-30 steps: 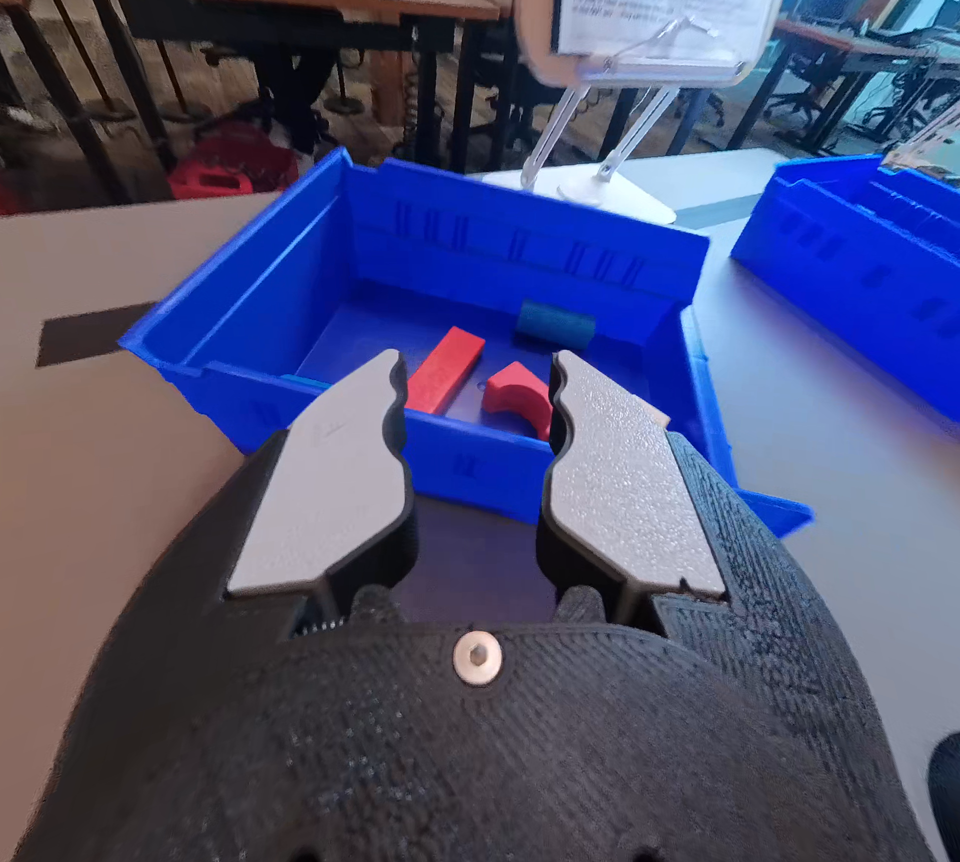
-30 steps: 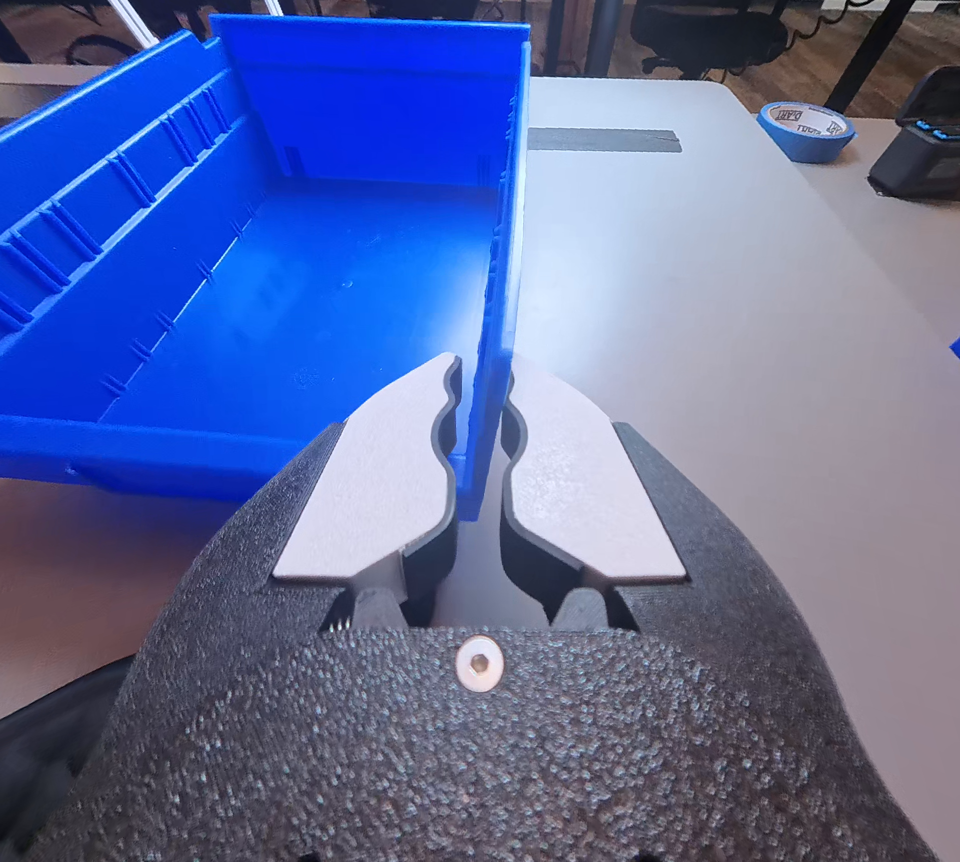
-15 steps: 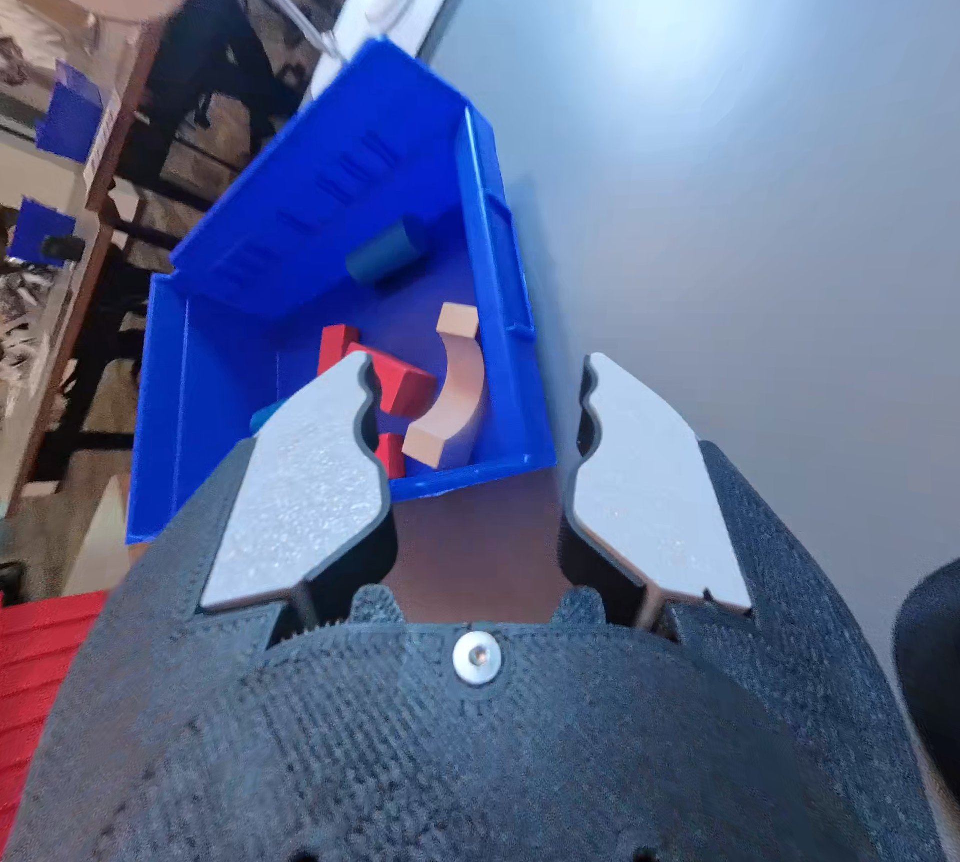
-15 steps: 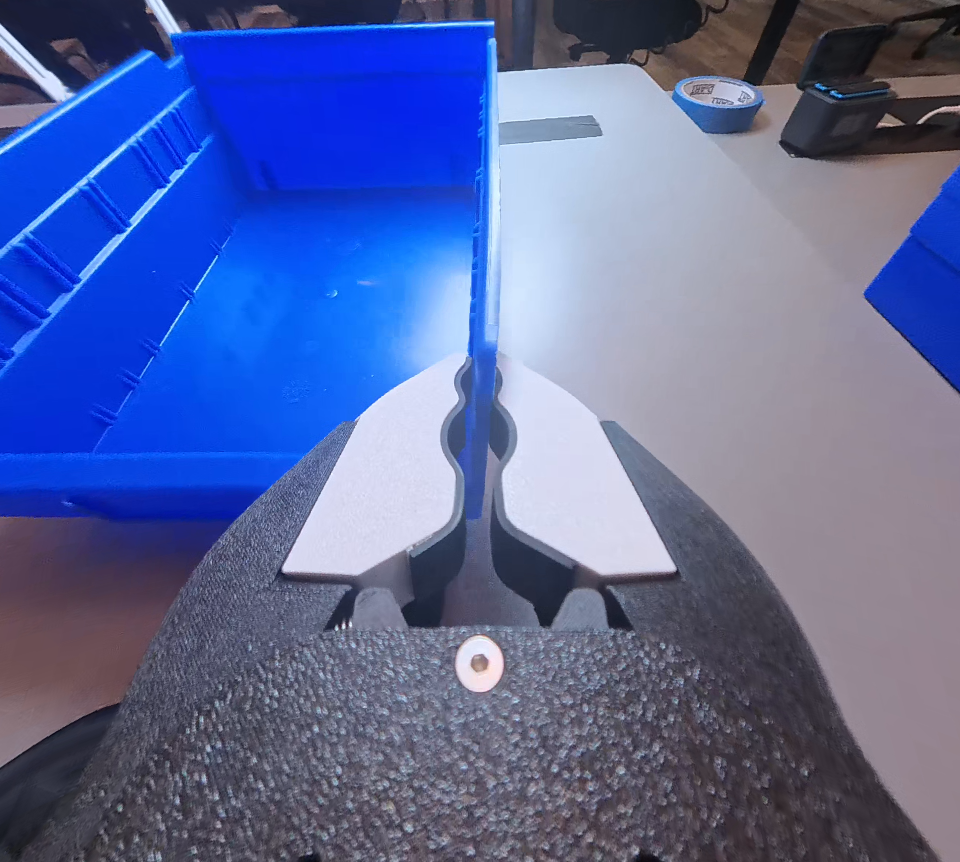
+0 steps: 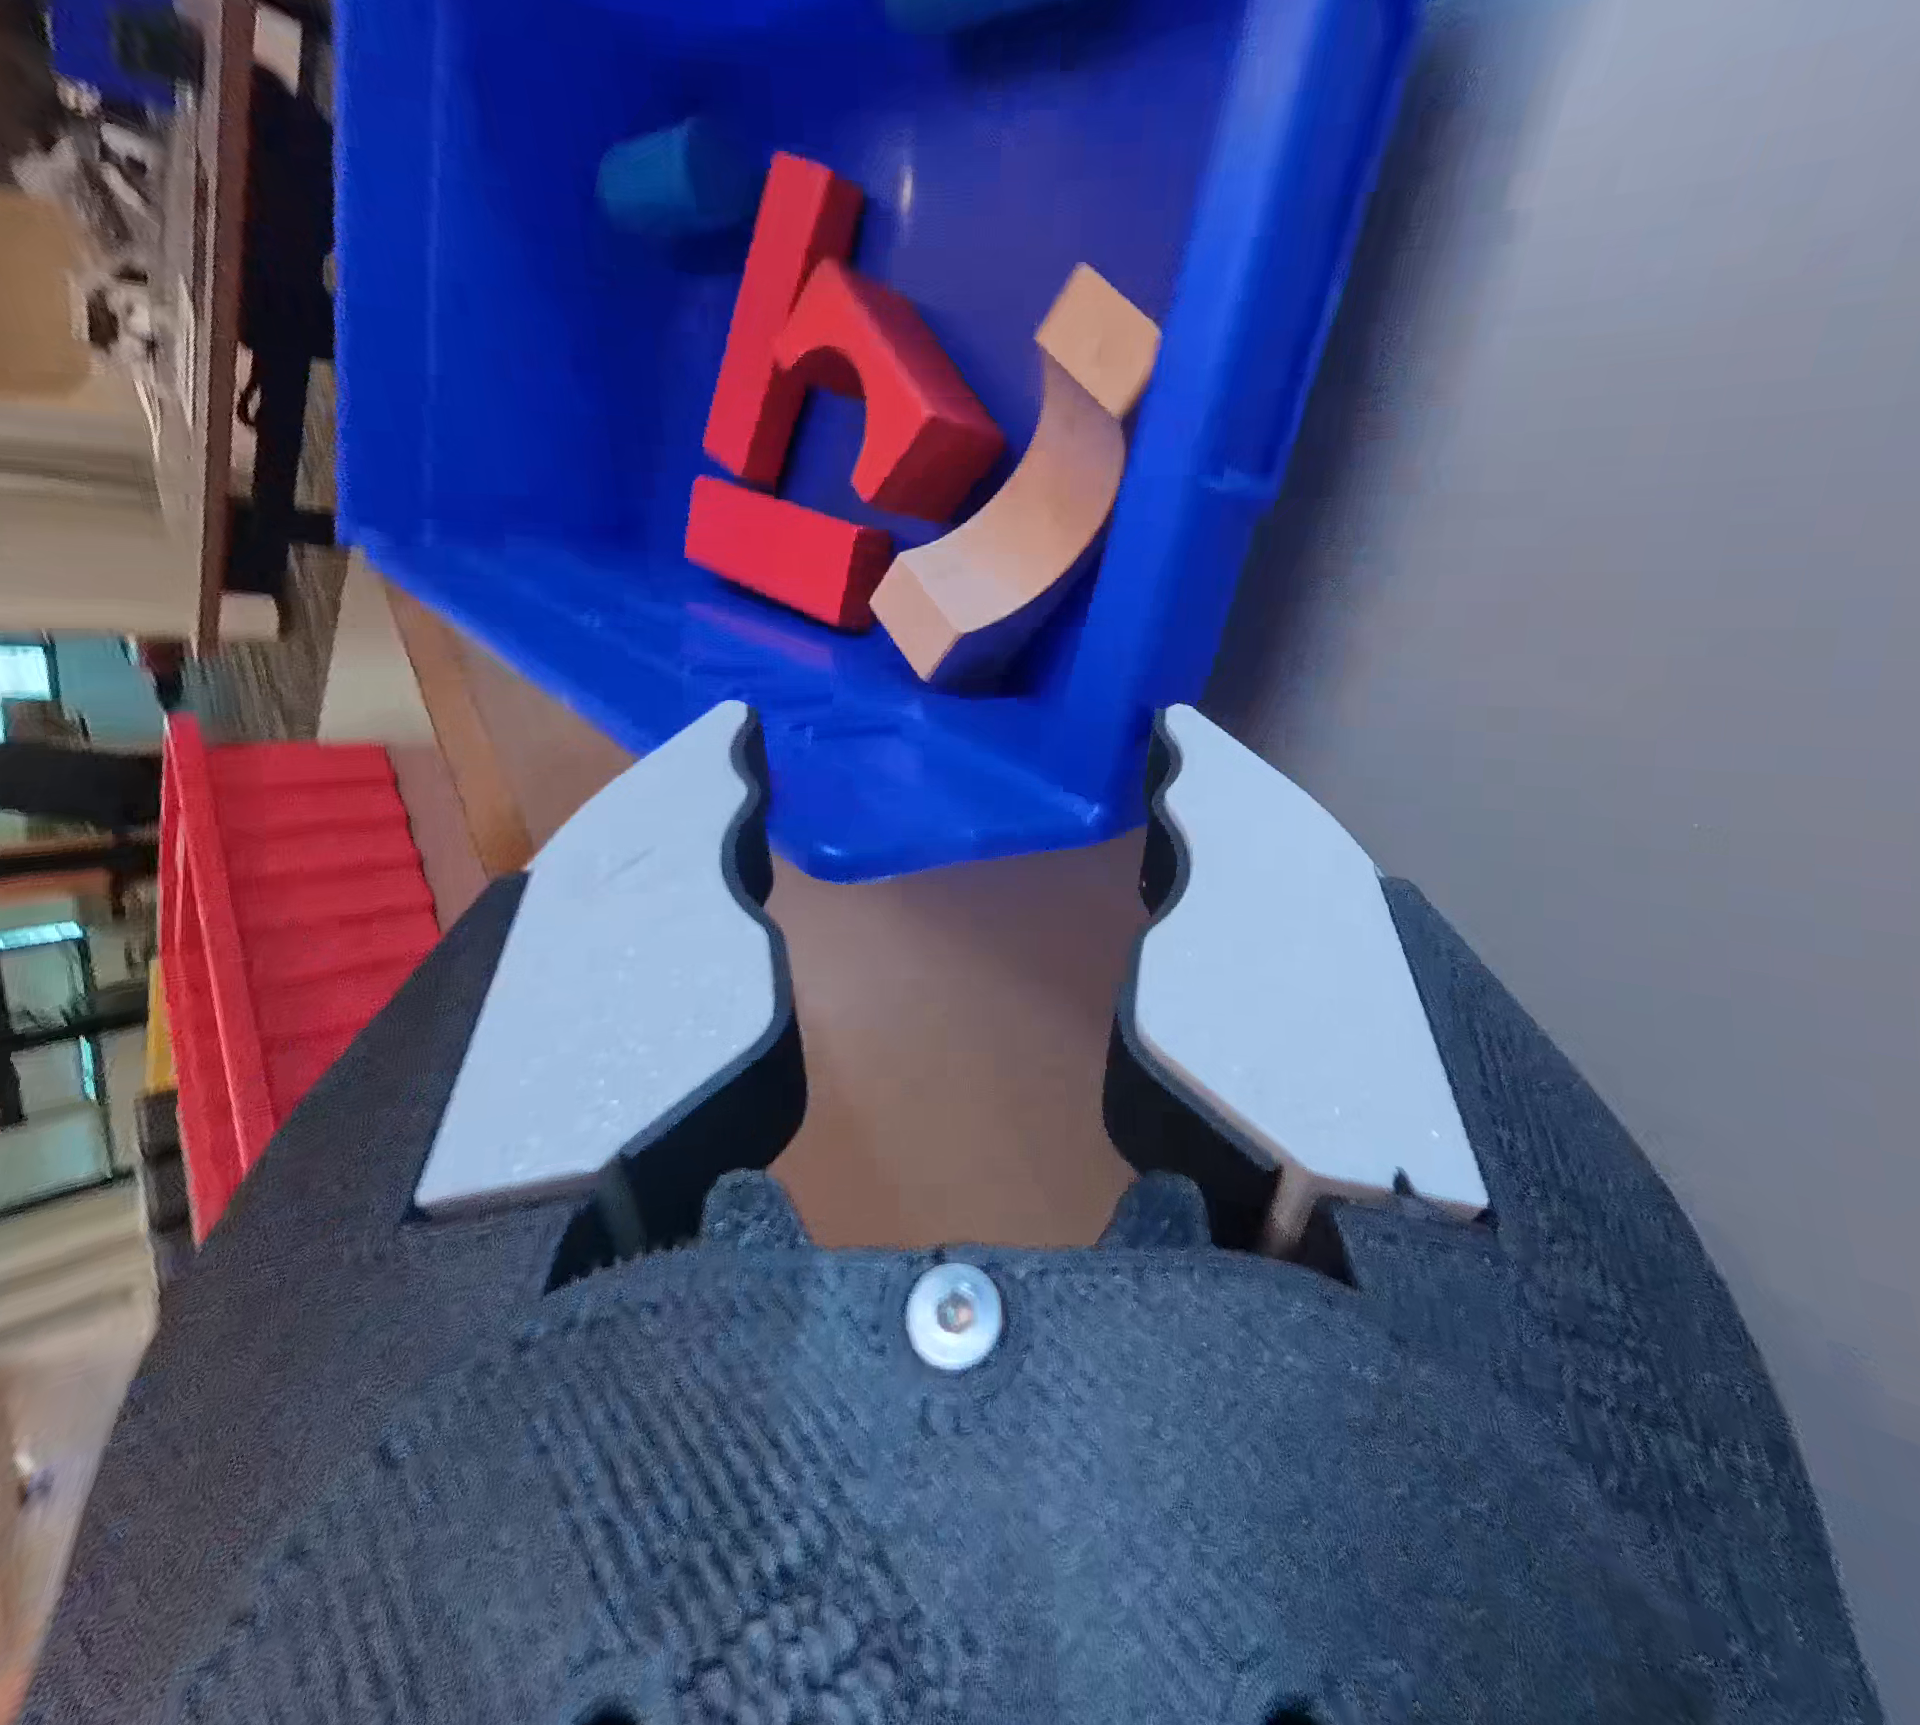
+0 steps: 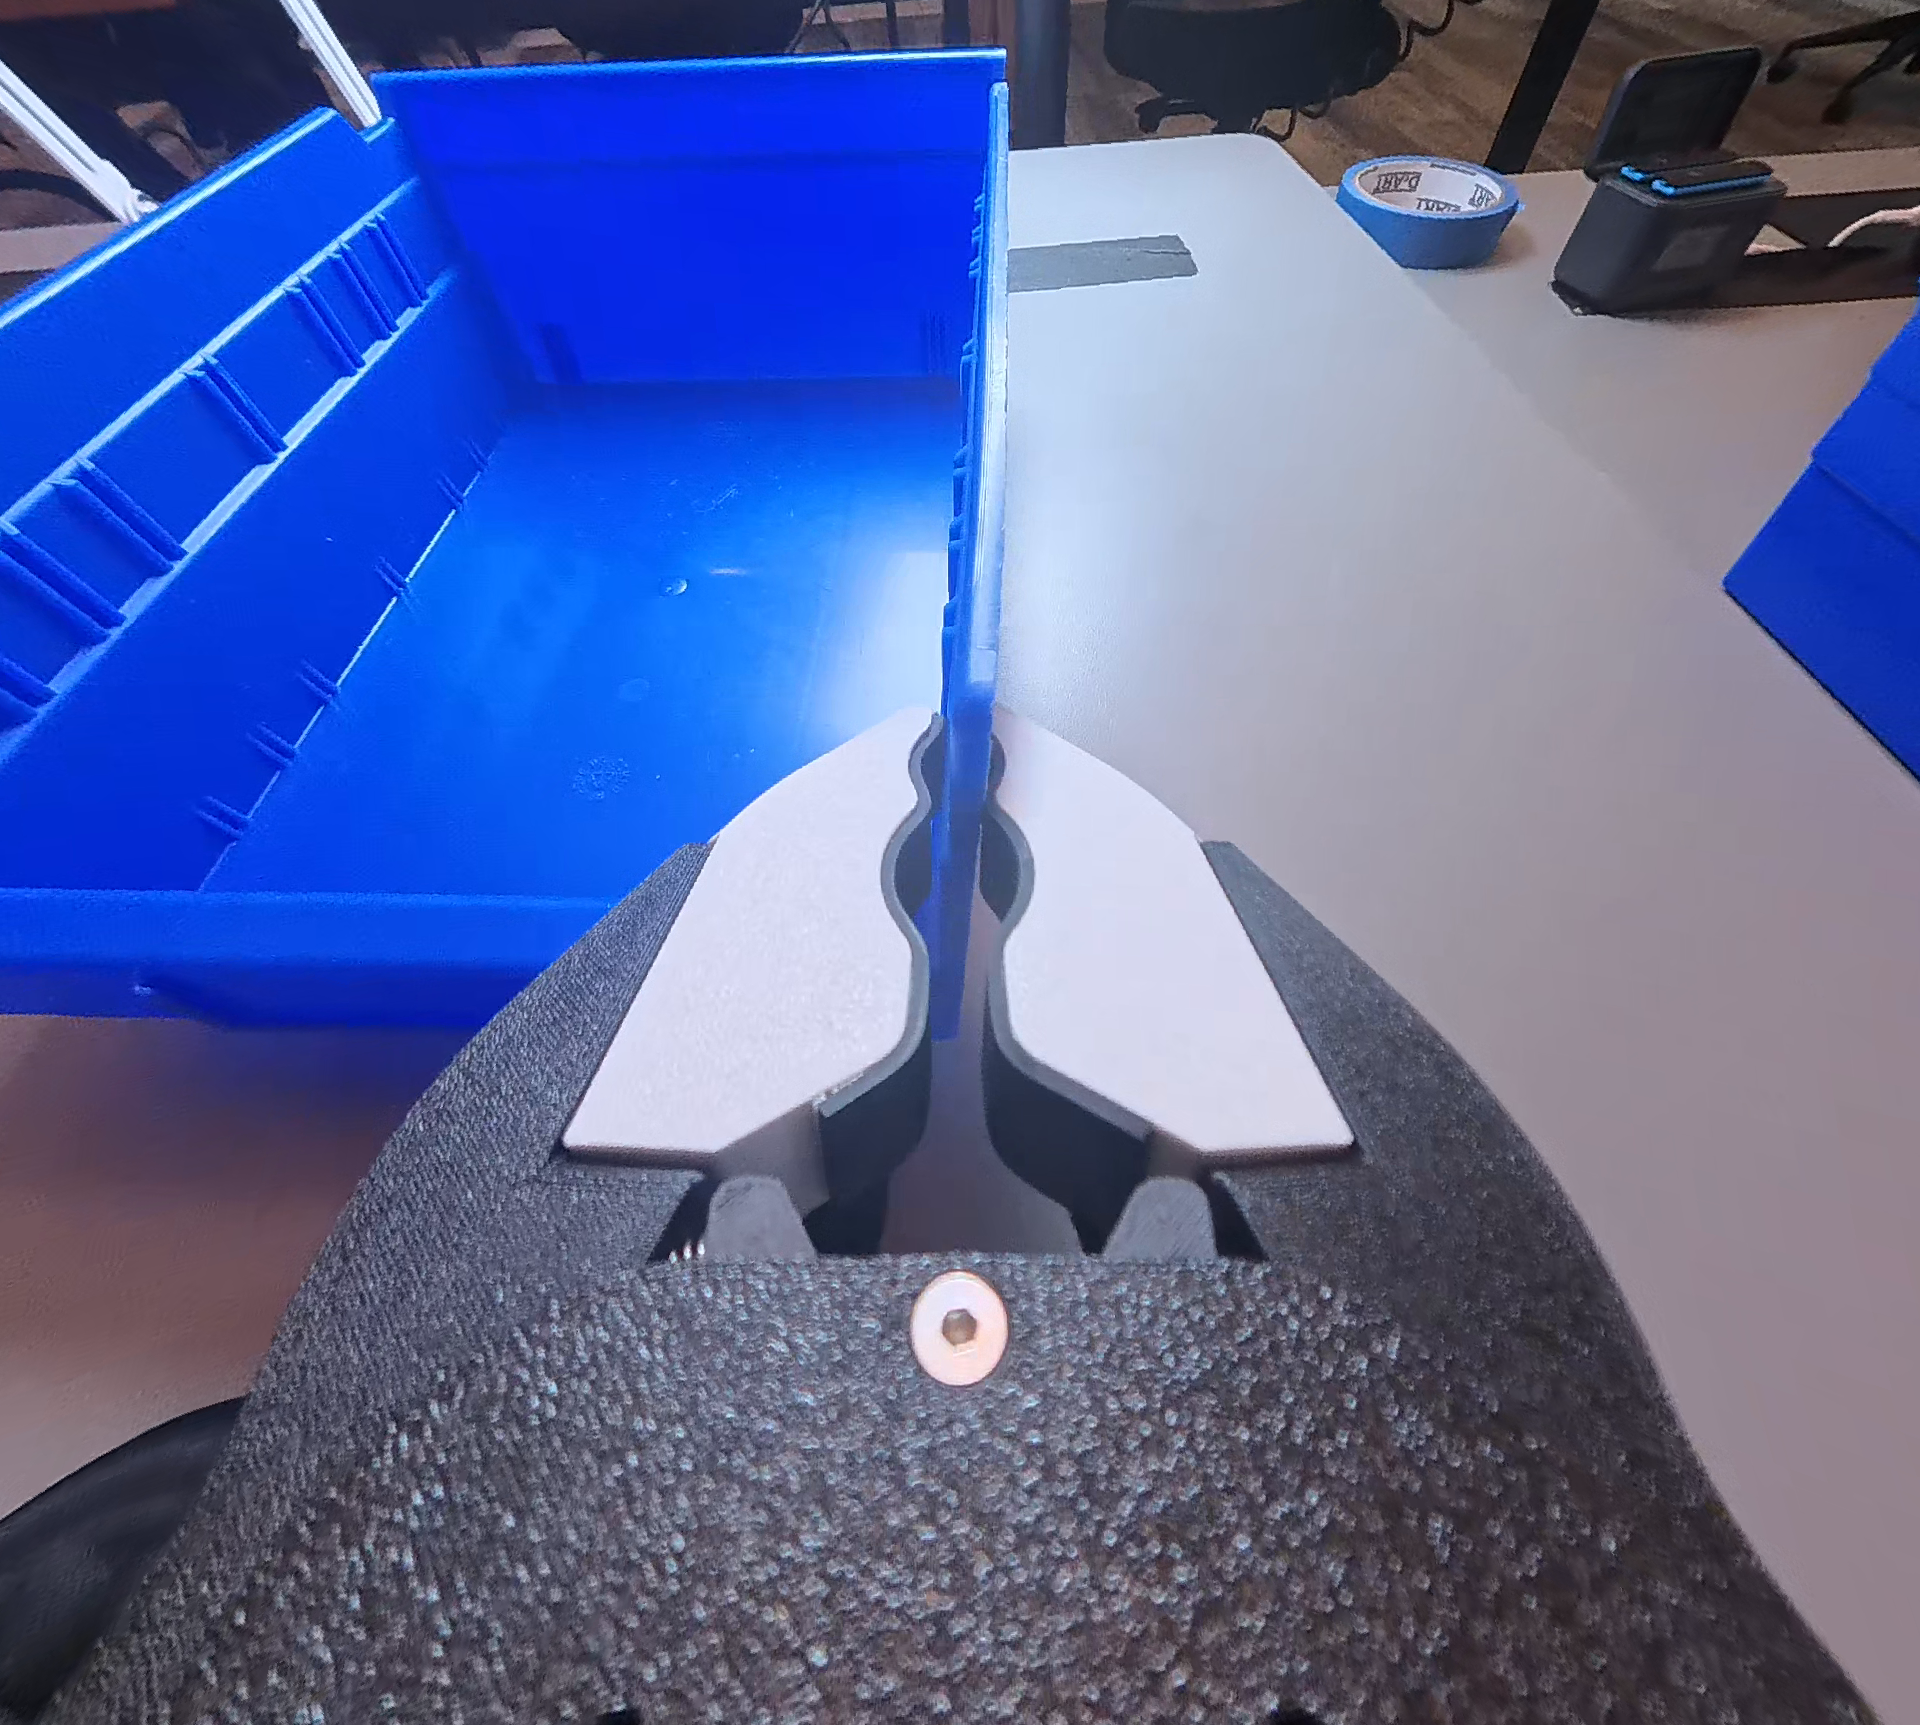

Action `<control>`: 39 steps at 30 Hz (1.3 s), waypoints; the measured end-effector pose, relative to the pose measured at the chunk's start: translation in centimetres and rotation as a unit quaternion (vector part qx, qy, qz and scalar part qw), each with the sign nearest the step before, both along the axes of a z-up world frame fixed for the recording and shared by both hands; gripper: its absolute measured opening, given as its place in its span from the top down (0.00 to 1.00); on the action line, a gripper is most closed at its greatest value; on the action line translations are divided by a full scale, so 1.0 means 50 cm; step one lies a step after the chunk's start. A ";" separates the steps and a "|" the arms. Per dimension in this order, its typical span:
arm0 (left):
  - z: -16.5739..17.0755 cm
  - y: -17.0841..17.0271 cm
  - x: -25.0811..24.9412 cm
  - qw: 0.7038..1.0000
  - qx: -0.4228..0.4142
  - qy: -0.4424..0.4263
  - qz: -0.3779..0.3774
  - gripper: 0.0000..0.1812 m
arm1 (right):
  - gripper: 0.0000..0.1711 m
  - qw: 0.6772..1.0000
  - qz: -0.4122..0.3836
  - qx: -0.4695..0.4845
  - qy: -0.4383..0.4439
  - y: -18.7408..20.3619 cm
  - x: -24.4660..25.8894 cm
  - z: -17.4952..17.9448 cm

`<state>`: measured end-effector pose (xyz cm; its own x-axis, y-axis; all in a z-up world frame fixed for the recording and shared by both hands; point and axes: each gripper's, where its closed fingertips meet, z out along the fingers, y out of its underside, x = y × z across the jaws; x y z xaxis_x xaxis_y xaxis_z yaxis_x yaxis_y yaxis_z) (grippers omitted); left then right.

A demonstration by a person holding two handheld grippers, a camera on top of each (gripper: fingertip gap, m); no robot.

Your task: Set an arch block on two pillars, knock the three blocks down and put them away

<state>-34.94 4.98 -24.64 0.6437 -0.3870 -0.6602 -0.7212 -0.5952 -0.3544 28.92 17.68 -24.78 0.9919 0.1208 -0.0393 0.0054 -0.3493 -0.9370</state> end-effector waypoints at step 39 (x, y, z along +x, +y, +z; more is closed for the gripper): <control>-0.094 0.116 0.243 0.989 0.019 0.049 -0.141 0.81 | 0.85 0.977 0.095 0.121 -0.145 -0.035 -0.126 0.092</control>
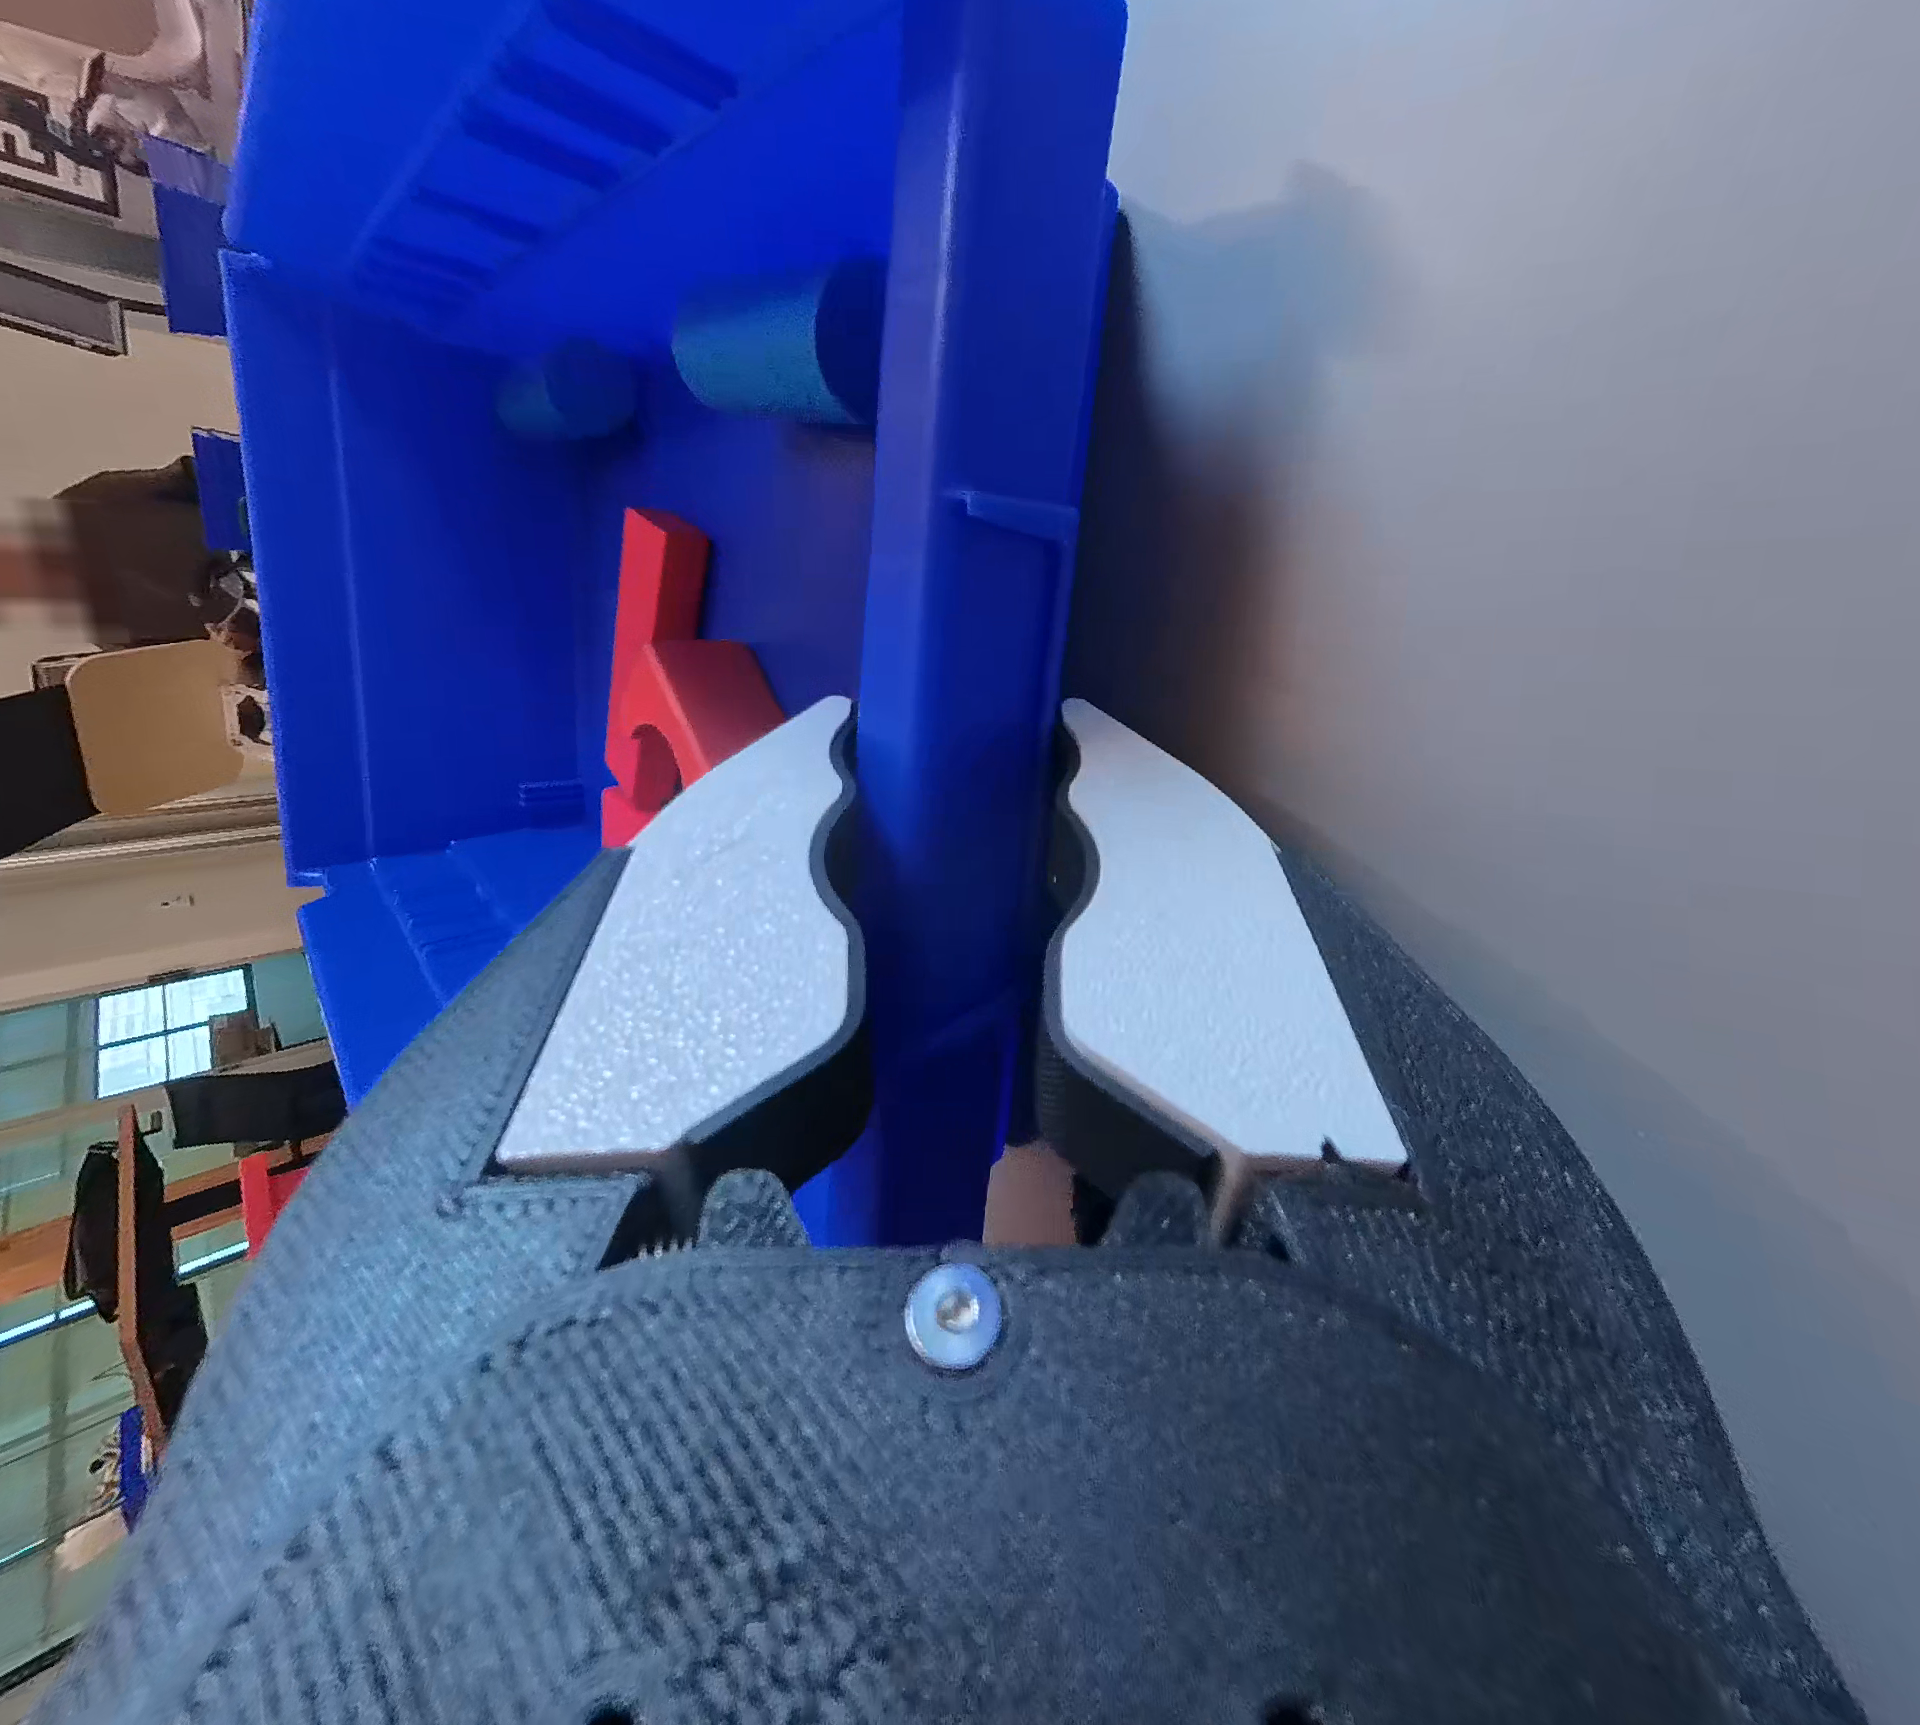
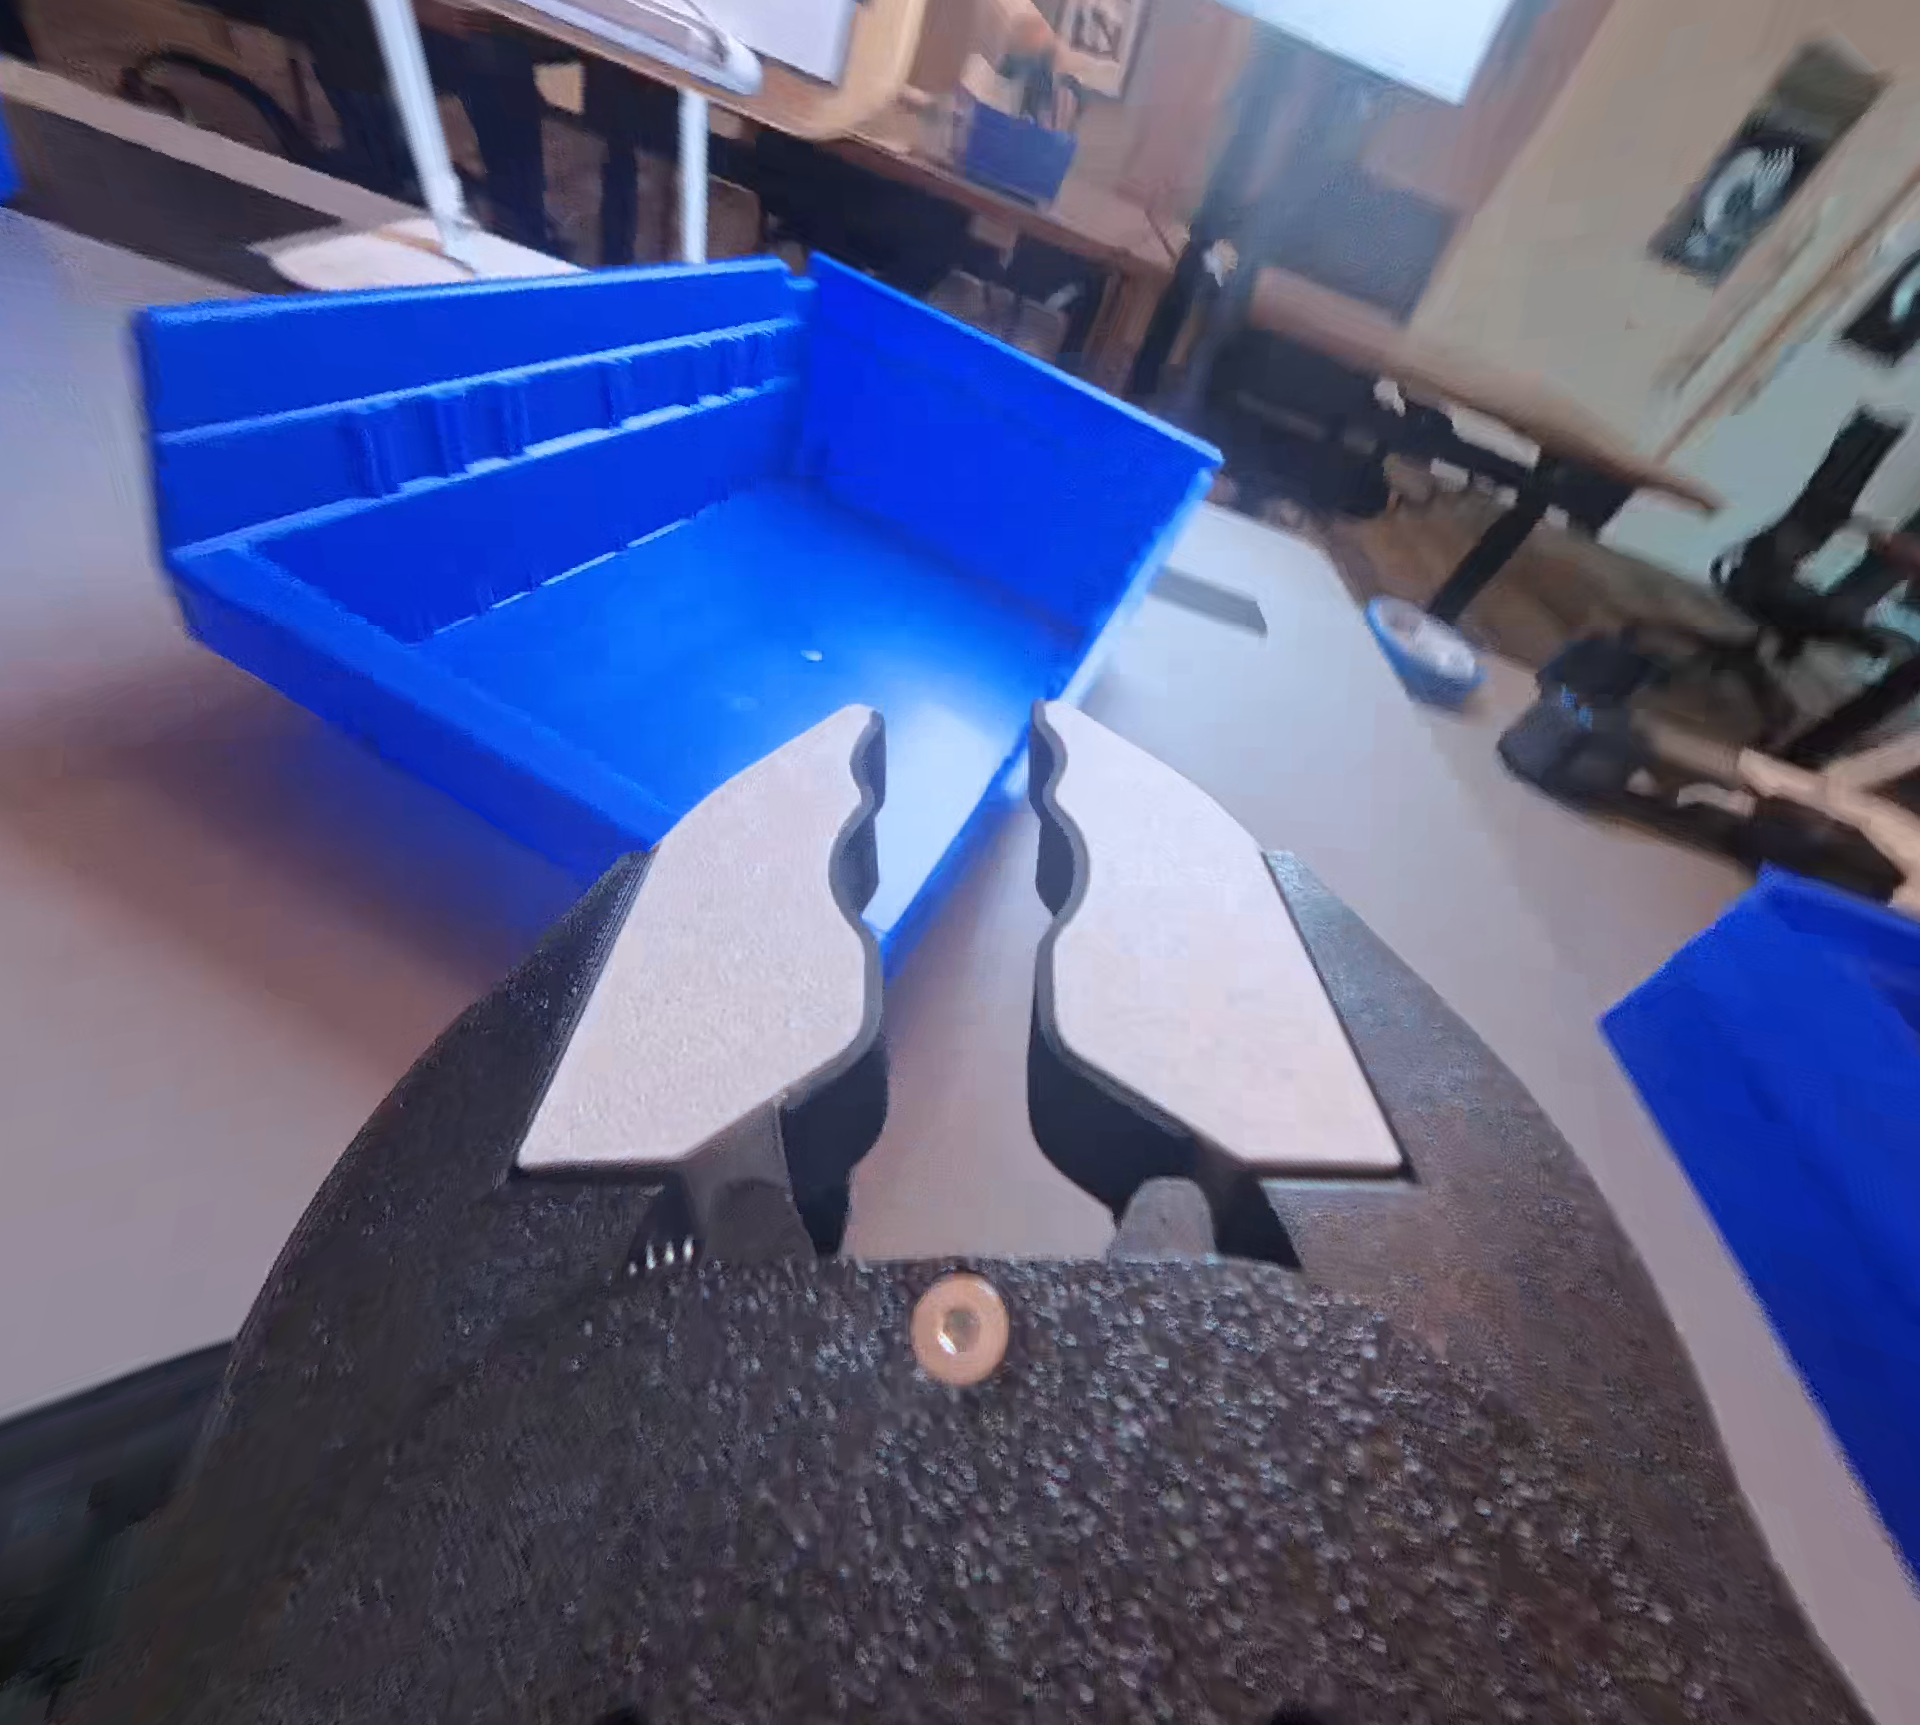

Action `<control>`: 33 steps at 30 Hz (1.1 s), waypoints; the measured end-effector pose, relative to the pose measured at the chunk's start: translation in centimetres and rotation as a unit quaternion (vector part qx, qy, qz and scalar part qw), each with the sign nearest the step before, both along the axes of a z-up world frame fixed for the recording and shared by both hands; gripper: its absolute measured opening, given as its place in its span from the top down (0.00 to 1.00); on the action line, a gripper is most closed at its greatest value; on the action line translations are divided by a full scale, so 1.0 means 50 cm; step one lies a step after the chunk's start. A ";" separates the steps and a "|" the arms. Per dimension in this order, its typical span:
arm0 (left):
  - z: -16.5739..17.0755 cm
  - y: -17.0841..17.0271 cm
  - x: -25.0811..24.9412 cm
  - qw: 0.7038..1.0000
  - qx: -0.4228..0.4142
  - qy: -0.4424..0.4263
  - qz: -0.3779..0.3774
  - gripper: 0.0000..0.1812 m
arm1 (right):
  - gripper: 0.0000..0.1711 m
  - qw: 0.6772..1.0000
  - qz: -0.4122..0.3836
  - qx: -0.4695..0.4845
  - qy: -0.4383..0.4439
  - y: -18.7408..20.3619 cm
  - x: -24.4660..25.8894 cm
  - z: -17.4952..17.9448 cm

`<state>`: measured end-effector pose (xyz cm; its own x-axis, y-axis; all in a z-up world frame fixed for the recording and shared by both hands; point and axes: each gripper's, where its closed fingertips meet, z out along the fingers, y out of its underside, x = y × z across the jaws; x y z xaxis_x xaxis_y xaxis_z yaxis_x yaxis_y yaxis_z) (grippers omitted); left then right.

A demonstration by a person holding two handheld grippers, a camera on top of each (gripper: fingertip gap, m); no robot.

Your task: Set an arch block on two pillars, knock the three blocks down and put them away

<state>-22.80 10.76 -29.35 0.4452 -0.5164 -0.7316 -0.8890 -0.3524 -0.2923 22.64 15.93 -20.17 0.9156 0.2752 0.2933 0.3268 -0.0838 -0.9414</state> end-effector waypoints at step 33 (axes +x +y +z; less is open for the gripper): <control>0.007 0.005 -0.059 0.996 -0.039 -0.075 0.026 0.80 | 0.81 0.876 0.243 -0.144 -0.391 0.038 -0.253 -0.182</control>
